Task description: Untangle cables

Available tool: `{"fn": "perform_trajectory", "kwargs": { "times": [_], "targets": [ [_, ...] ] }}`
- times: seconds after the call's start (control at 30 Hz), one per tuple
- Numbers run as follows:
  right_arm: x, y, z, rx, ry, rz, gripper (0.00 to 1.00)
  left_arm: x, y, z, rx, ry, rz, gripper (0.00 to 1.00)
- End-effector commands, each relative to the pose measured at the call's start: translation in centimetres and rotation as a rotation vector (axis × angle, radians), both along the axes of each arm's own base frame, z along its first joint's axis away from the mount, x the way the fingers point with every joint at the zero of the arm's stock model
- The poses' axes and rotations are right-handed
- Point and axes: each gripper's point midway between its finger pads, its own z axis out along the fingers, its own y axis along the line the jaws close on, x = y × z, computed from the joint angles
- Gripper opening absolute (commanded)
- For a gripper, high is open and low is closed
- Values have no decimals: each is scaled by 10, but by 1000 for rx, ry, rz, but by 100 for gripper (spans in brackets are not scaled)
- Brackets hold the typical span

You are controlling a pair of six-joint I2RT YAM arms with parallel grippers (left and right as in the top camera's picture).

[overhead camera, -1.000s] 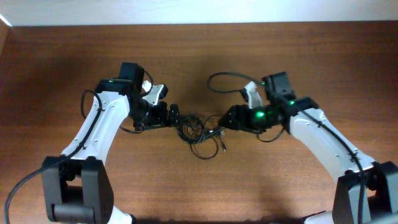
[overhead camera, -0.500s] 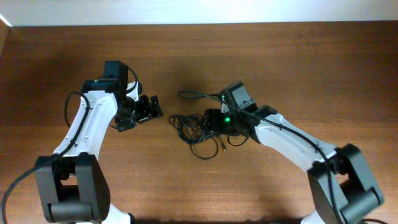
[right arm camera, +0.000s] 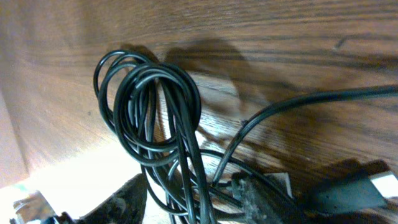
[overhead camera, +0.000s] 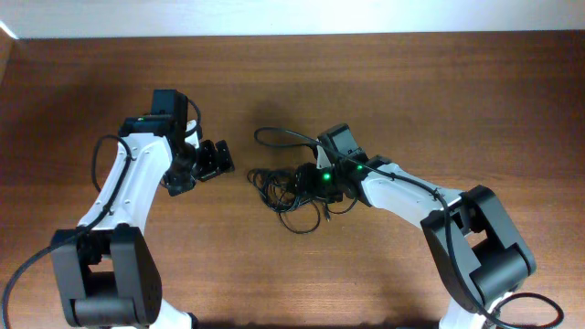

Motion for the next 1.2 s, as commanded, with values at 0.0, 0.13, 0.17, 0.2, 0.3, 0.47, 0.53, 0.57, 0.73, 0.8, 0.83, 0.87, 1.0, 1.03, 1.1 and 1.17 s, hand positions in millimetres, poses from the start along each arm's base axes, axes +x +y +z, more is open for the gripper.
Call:
{"fn": "perform_trajectory", "kwargs": {
  "times": [0.0,0.13,0.17,0.2,0.3,0.47,0.53,0.57,0.73,0.8,0.83,0.87,1.0,1.03,1.1,1.17],
  "targets": [
    [-3,6,-1,20,19,18,35,5,4,2,12,-5,20,99],
    [-3,6,-2,19,19,17,36,5,4,2,13,-5,20,99],
    [-3,6,-2,17,18,17,36,5,4,2,13,-5,20,99],
    [-4,6,-4,6,16,16,36,5,4,2,13,-6,20,99],
    [-8,11,-5,1,15,28,32,4,4,2,12,-4,20,99],
    [-7,10,-6,-8,7,24,14,4,4,1,12,-3,20,99],
    [-7,12,-4,1,11,30,4,4,4,2,10,-2,20,99],
    [-8,13,-2,13,14,36,4,4,2,2,1,-2,19,99],
    [-1,23,29,121,1,73,4,3,-12,5,-82,-3,0,99],
    [3,26,48,175,-14,88,4,3,-19,7,-119,-3,-9,99],
    [5,27,59,205,-22,97,4,2,-22,8,-133,-1,-14,99],
    [8,29,78,251,-42,110,4,1,-28,9,-152,-4,-35,100],
    [18,25,126,349,-106,129,4,-1,-50,15,-233,-37,-166,99],
    [18,24,136,370,-117,136,4,-1,-57,18,-263,-46,-198,99],
    [15,26,156,414,-134,164,4,-3,-71,23,-317,-69,-267,98],
    [11,28,169,448,-129,173,4,-5,-82,24,-332,-78,-313,98]
  ]
}}
